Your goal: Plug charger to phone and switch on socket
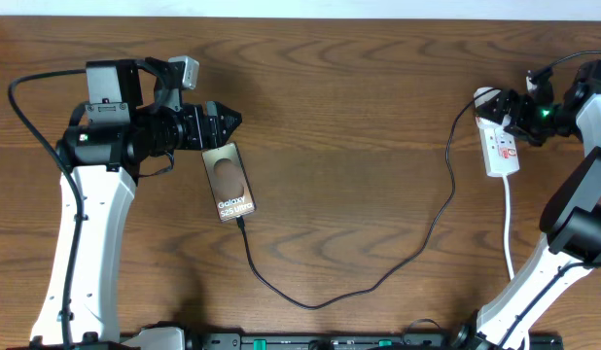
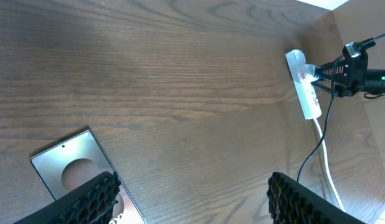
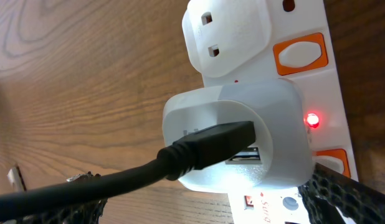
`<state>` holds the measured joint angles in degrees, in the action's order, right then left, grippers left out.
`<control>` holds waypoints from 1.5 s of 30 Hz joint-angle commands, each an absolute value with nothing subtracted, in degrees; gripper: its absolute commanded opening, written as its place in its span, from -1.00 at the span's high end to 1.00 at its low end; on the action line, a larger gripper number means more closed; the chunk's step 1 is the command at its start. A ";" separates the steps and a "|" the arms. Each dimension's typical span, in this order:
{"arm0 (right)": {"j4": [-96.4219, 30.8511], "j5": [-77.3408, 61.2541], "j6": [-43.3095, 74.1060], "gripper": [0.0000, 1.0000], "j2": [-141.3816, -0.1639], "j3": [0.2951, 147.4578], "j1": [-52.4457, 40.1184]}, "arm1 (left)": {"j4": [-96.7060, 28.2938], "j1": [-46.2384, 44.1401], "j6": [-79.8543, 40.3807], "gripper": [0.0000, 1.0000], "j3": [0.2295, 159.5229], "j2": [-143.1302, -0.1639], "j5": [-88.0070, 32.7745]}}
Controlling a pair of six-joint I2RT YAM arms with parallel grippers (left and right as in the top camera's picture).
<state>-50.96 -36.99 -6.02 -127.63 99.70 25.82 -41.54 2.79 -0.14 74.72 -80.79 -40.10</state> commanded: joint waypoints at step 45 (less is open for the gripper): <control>-72.01 -0.36 29.76 -0.99 -89.08 98.24 23.16 | -42.59 2.66 0.40 -0.56 75.24 -80.97 -39.38</control>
